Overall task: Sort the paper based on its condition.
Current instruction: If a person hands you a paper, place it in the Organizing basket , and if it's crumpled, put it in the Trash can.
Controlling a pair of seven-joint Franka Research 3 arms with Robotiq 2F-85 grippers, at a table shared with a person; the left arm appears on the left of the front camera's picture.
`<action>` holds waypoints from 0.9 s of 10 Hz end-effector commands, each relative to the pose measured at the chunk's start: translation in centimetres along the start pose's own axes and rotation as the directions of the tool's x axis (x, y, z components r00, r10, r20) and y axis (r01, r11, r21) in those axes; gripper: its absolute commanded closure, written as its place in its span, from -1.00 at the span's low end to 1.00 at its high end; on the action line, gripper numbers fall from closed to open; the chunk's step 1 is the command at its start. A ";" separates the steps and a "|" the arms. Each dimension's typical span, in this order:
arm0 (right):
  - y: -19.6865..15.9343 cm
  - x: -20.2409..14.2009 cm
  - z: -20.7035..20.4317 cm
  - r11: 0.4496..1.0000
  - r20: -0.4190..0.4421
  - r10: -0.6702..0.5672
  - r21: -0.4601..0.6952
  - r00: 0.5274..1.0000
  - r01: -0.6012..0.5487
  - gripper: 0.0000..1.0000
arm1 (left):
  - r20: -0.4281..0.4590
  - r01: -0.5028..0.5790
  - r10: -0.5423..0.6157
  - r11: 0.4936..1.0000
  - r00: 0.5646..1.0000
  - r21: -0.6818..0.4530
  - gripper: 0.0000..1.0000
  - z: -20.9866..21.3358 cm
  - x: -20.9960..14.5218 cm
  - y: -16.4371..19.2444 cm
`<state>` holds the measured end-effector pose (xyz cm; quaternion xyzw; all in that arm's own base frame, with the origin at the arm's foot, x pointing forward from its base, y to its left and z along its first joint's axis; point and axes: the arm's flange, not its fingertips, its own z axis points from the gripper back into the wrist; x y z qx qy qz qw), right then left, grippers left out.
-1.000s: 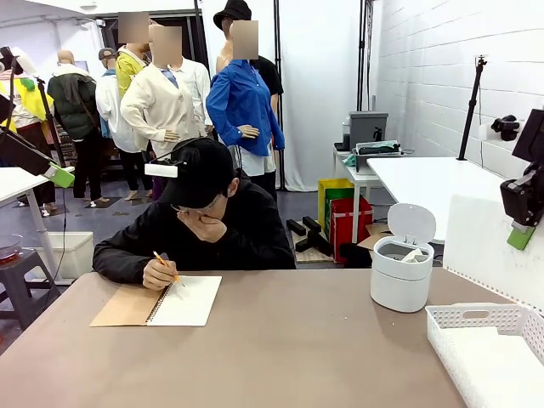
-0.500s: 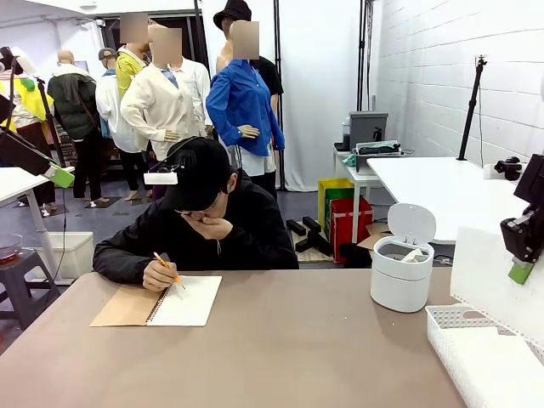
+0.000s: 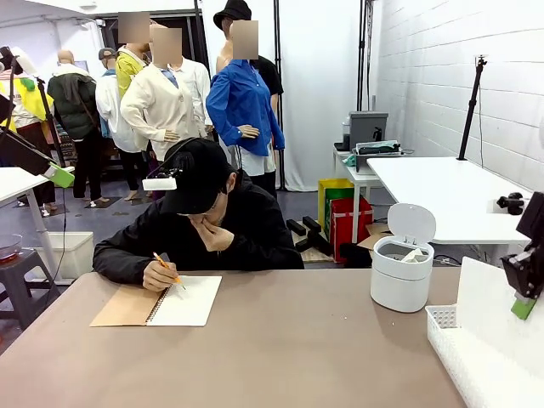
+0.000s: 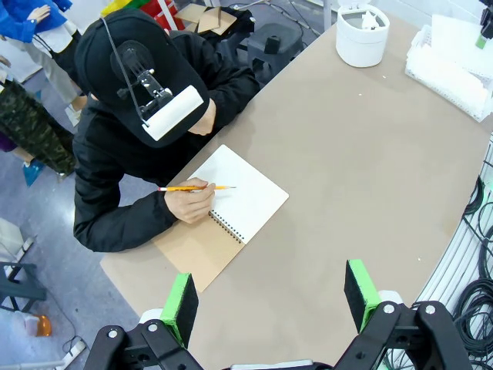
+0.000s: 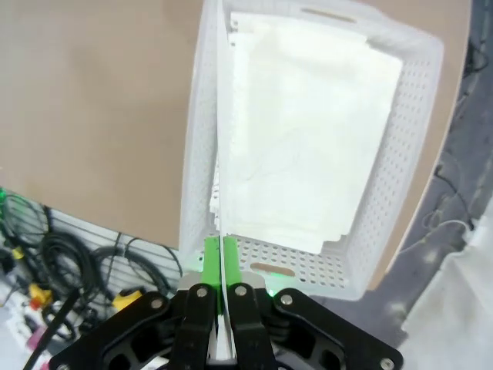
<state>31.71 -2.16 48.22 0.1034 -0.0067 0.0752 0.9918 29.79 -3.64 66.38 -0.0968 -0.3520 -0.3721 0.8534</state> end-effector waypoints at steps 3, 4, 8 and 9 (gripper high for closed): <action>-0.4 -1.1 -3.3 0.997 0.078 -0.066 0.049 0.995 0.063 1.00 | 0.004 -0.003 0.003 1.000 1.000 0.003 -1.00 0.0 -0.1 0.1; -0.5 -1.2 -3.9 0.994 0.117 -0.096 0.056 0.988 0.090 1.00 | 0.004 -0.003 0.003 1.000 1.000 0.003 -1.00 0.0 -0.1 0.1; -0.2 -1.4 -6.5 0.987 0.096 -0.143 0.083 0.985 0.135 1.00 | 0.004 -0.003 0.003 1.000 1.000 0.003 -1.00 0.0 -0.1 0.1; 0.2 -1.3 -7.2 0.987 0.083 -0.140 0.095 0.987 0.132 1.00 | 0.004 -0.003 0.003 1.000 1.000 0.003 -1.00 0.0 -0.1 0.1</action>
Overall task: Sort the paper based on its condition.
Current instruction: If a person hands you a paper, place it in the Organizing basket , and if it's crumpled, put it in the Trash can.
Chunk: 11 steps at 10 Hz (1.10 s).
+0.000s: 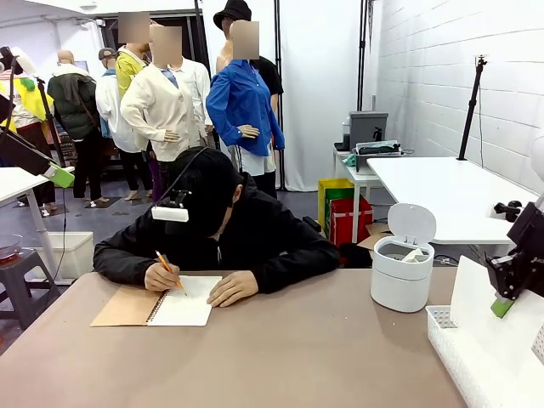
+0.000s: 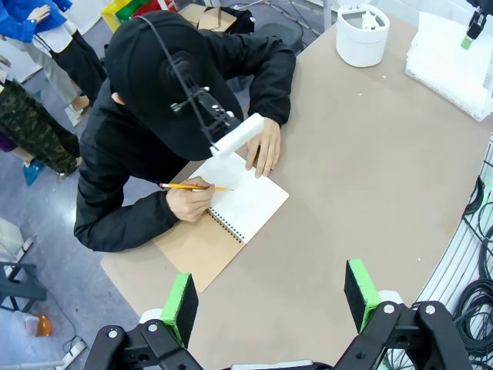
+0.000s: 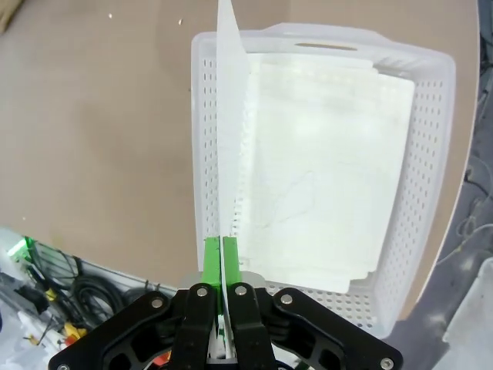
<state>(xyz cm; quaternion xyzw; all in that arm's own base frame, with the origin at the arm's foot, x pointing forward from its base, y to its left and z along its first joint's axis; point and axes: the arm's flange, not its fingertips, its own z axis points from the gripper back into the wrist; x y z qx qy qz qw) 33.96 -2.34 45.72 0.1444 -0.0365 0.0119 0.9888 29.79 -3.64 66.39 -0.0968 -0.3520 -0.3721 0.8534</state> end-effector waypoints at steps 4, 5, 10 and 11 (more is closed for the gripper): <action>1.1 -5.0 -6.4 1.000 -0.048 -0.019 0.008 0.999 0.019 1.00 | 0.004 -0.003 0.003 1.000 1.000 0.003 -1.00 0.0 -0.1 0.1; 1.0 -5.3 -7.0 0.999 -0.065 -0.034 0.010 0.997 0.034 1.00 | 0.004 -0.003 0.003 1.000 1.000 0.003 -1.00 0.0 -0.1 0.1; 0.8 -5.9 -7.8 0.997 -0.107 -0.071 -0.005 0.992 0.071 0.62 | 0.004 -0.003 0.003 1.000 1.000 0.003 -1.00 0.0 -0.1 0.1; 0.8 -6.0 -7.7 0.997 -0.118 -0.077 -0.009 0.990 0.077 0.23 | 0.004 -0.003 0.003 1.000 1.000 0.003 -1.00 0.0 -0.1 0.1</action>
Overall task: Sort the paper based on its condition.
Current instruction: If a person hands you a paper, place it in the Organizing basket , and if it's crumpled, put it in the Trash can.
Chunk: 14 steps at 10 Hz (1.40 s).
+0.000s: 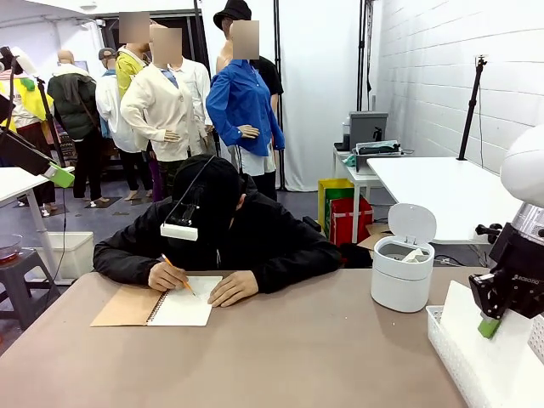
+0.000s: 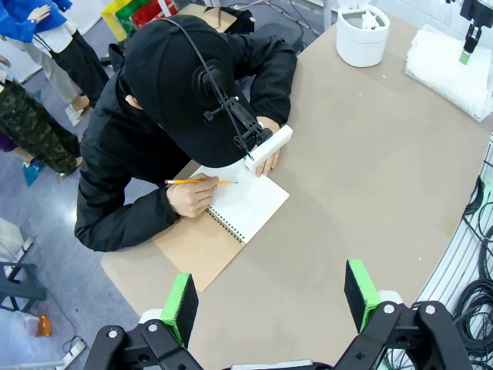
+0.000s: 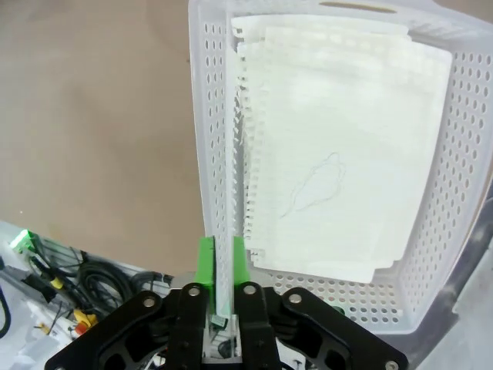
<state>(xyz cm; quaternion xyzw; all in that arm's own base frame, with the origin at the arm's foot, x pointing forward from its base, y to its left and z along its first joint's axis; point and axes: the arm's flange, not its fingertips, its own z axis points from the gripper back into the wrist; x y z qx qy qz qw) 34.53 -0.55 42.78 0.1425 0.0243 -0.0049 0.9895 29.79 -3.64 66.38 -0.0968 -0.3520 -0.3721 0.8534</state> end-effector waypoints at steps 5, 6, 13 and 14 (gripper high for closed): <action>-0.3 -5.6 -3.9 0.989 -0.080 0.072 -0.127 0.994 -0.081 -1.00 | 0.004 -0.003 0.003 1.000 1.000 0.003 -1.00 0.0 -0.1 0.1; -0.2 -5.5 -3.5 0.985 -0.092 0.081 -0.148 0.992 -0.094 -1.00 | 0.004 -0.003 0.003 1.000 1.000 0.003 -1.00 0.0 -0.1 0.1; -1.9 -2.6 0.5 0.945 -0.127 0.115 -0.292 0.985 -0.148 -1.00 | 0.004 -0.003 0.003 1.000 1.000 0.003 -1.00 0.0 -0.1 0.1; -1.2 -3.6 1.1 0.950 -0.121 0.112 -0.280 0.986 -0.142 -1.00 | 0.004 -0.003 0.003 1.000 1.000 0.003 -1.00 0.0 -0.1 0.1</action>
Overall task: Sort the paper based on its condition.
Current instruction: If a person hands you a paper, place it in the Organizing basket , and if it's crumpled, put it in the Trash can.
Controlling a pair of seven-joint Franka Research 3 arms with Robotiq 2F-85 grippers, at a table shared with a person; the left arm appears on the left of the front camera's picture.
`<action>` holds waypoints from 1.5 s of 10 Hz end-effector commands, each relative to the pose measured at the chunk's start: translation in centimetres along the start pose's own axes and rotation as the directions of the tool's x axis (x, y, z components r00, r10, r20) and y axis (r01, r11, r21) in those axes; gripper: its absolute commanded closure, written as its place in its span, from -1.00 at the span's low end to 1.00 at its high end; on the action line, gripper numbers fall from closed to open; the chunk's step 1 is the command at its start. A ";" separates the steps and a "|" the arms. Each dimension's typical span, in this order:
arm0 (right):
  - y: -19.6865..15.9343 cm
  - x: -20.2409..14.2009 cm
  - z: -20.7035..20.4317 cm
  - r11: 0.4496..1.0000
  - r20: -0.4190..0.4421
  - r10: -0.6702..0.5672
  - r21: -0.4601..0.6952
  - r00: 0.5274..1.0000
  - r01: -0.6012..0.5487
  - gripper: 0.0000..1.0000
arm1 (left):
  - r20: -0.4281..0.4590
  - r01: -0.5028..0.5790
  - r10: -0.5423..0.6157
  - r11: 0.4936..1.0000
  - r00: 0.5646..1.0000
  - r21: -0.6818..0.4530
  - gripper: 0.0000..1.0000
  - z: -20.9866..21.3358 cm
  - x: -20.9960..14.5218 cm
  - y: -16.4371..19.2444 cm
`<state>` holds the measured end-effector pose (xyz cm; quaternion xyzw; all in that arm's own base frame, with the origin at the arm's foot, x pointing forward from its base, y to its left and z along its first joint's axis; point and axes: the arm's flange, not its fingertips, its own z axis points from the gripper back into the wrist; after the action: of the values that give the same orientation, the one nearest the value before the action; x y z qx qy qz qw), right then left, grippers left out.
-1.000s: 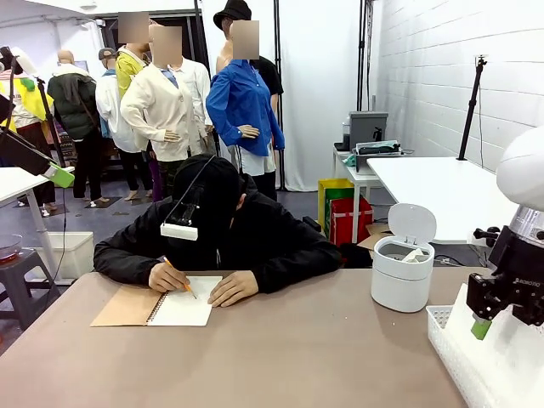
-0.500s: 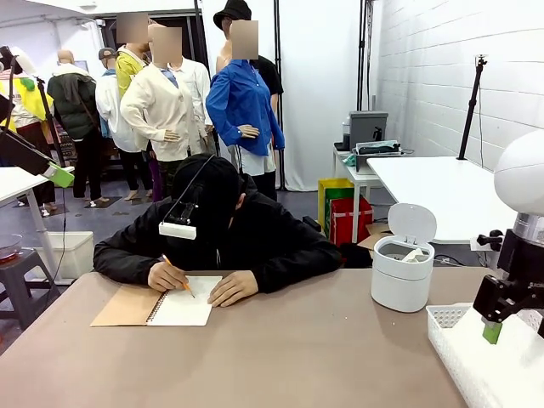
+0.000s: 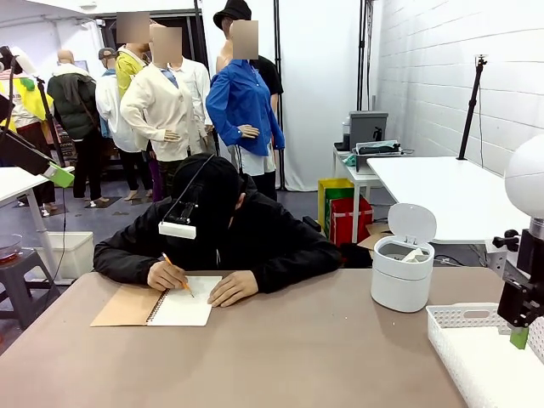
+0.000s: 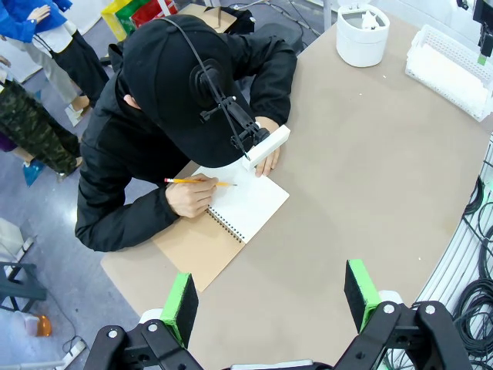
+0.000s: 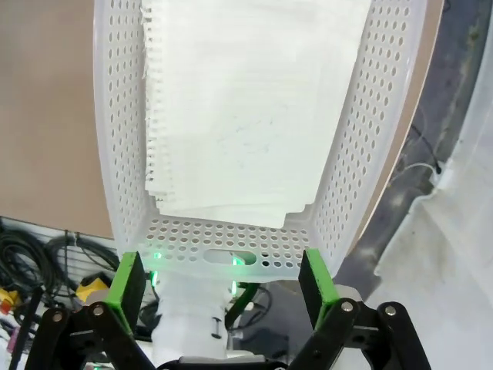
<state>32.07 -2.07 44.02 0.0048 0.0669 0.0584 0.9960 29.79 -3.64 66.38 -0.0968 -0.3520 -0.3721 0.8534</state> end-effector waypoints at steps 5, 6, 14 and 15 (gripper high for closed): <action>0.7 0.7 2.1 0.991 0.134 0.119 0.053 0.984 -0.127 -1.00 | 0.004 -0.003 0.003 1.000 1.000 0.003 -1.00 0.0 -0.1 0.1; 0.7 0.1 2.1 0.996 0.095 0.090 -0.021 0.991 -0.089 -1.00 | 0.004 -0.003 0.003 1.000 1.000 0.003 -1.00 0.0 -0.1 0.1; 2.5 0.3 1.7 0.989 0.125 0.149 -0.001 0.981 -0.150 -1.00 | 0.004 -0.003 0.003 1.000 1.000 0.003 -1.00 0.0 -0.1 0.1; 4.0 0.8 1.6 0.976 0.156 0.211 0.021 0.965 -0.217 -1.00 | 0.004 -0.003 0.003 1.000 1.000 0.003 -1.00 0.0 -0.1 0.1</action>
<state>32.61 0.42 46.31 0.0162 0.0061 0.1317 0.9911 29.79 -3.64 66.39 -0.0968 -0.3520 -0.3721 0.8534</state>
